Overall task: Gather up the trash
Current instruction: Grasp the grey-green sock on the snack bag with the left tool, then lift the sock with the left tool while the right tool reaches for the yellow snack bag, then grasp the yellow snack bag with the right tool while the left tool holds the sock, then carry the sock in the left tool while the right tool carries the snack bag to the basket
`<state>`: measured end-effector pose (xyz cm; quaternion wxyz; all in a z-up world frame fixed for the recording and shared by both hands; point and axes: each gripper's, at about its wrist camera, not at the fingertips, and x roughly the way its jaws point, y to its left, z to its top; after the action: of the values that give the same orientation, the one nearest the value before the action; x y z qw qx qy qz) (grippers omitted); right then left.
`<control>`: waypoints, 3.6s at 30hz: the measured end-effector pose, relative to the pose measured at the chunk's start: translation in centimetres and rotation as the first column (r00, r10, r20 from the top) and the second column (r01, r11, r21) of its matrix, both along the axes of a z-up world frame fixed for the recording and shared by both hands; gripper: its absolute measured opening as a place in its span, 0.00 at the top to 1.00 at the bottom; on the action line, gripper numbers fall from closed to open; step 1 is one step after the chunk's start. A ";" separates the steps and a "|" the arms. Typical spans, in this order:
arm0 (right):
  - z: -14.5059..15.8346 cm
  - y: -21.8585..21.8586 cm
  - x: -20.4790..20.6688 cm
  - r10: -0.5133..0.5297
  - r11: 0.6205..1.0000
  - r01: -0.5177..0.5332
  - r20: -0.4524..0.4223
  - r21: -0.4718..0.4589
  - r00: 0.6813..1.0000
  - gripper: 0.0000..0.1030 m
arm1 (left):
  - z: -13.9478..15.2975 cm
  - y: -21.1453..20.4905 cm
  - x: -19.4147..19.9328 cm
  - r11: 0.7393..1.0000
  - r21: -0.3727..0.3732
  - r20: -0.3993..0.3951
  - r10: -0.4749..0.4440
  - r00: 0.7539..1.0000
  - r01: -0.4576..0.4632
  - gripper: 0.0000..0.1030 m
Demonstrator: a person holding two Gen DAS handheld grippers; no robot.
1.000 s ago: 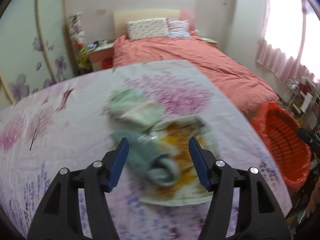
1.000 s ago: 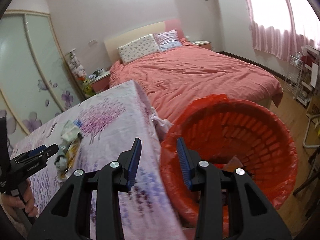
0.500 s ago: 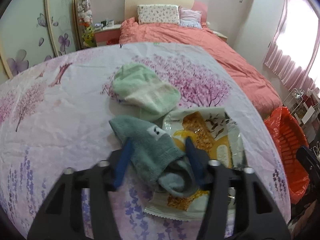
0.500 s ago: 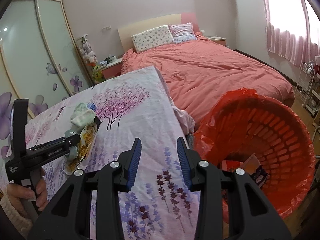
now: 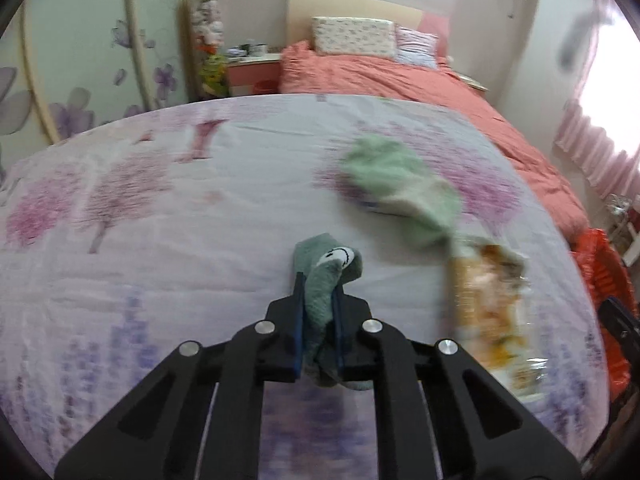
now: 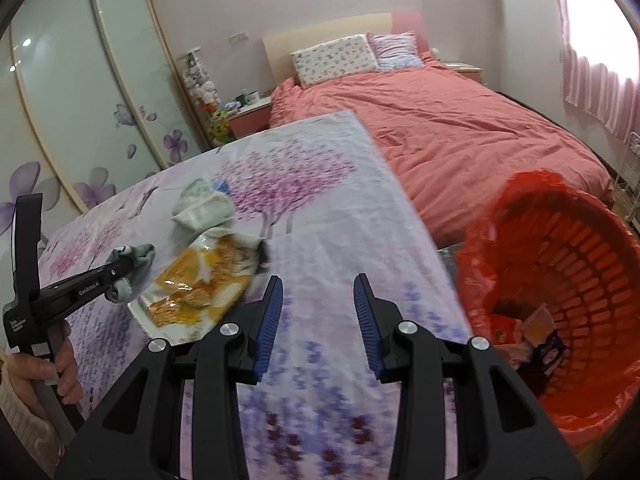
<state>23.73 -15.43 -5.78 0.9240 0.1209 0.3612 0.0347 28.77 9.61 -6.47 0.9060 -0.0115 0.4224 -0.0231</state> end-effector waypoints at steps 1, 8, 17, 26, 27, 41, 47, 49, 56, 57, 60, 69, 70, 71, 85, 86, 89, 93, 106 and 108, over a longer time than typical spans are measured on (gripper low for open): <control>-0.1 0.5 0.2 0.012 1.000 -0.012 -0.004 0.002 1.000 0.63 | -0.2 1.0 0.0 1.000 0.015 -0.003 0.024 1.000 -0.024 0.87; -0.6 3.2 1.5 0.065 0.997 -0.064 -0.039 0.040 0.997 0.62 | -1.5 3.5 -0.1 0.995 0.056 -0.015 0.083 0.996 -0.082 0.59; -0.1 8.4 2.2 0.116 0.991 -0.113 -0.047 0.067 0.992 0.45 | -1.5 3.8 0.6 0.992 0.056 -0.015 0.110 0.994 -0.109 0.78; -1.2 13.4 3.6 0.098 0.993 -0.103 -0.090 -0.050 0.991 0.45 | -1.4 6.4 0.6 0.988 0.032 -0.021 0.154 0.988 -0.153 0.76; -1.4 13.6 3.8 0.089 0.993 -0.097 -0.100 -0.074 0.991 0.45 | -1.4 6.4 0.7 0.988 0.032 -0.021 0.154 0.988 -0.153 0.76; -2.3 8.5 3.5 -0.009 0.996 -0.002 -0.127 -0.084 0.992 0.50 | -1.5 6.7 0.6 0.989 0.008 -0.023 0.149 0.989 -0.149 0.76; -2.7 9.4 4.8 0.009 0.992 -0.027 -0.151 -0.120 0.989 0.50 | -1.5 6.7 0.6 0.989 0.005 -0.023 0.149 0.989 -0.149 0.76; -2.8 9.5 4.9 0.007 0.990 -0.029 -0.152 -0.140 0.988 0.50 | -1.5 6.7 0.6 0.989 0.006 -0.023 0.149 0.989 -0.149 0.76; -2.9 9.2 4.4 0.013 0.988 -0.034 -0.134 -0.153 0.991 0.75 | -1.5 6.6 0.6 0.989 0.002 -0.023 0.149 0.989 -0.149 0.76; -2.9 9.2 4.4 0.015 0.988 -0.035 -0.133 -0.149 0.991 0.76 | -1.5 6.6 0.5 0.989 0.002 -0.023 0.149 0.989 -0.149 0.75; -3.0 8.7 4.3 0.017 0.992 -0.033 -0.131 -0.121 0.991 0.77 | -1.5 6.4 0.6 0.990 -0.006 -0.022 0.141 0.990 -0.141 0.72; -2.9 8.8 4.5 0.014 0.991 -0.033 -0.136 -0.133 0.991 0.77 | -1.6 5.8 1.0 0.993 0.011 -0.022 0.118 0.993 -0.118 0.64; -2.9 9.0 4.6 0.012 0.988 -0.033 -0.138 -0.151 0.990 0.77 | -1.6 5.7 1.1 0.993 0.014 -0.021 0.119 0.993 -0.119 0.64; -2.9 9.3 4.6 0.009 0.984 -0.033 -0.140 -0.172 0.990 0.77 | -1.6 5.8 1.2 0.993 0.017 -0.022 0.120 0.993 -0.119 0.64; -2.0 7.2 3.8 0.034 0.993 -0.041 -0.072 -0.109 0.997 0.93 | -1.0 5.3 1.1 0.998 -0.019 0.006 0.064 0.998 -0.064 0.90; -1.7 7.0 3.6 0.031 0.994 -0.037 -0.063 -0.100 0.998 0.93 | -0.8 5.3 0.9 0.998 -0.029 0.014 0.057 0.998 -0.057 0.90; -0.9 6.3 3.3 0.024 0.997 -0.027 -0.039 -0.078 0.999 0.93 | 0.0 4.8 0.3 0.999 -0.038 0.039 0.038 0.998 -0.037 0.90; 0.4 5.4 2.6 0.012 0.999 -0.012 -0.004 -0.053 1.000 0.93 | 1.4 4.1 -0.5 0.999 -0.037 0.077 0.010 0.997 -0.008 0.90; 4.8 1.7 -1.4 -0.056 0.998 0.053 0.128 0.025 0.990 0.93 | 6.7 -0.1 -3.6 0.995 -0.051 0.174 -0.072 0.982 0.082 0.90; 5.3 1.1 -2.1 -0.070 0.997 0.067 0.153 0.026 0.986 0.93 | 7.2 -1.1 -4.3 0.993 -0.055 0.182 -0.089 0.979 0.101 0.90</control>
<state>21.62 -14.32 -0.50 0.9484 0.1397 0.2844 0.0158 24.47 8.47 0.75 0.9373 -0.0182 0.3385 -0.0808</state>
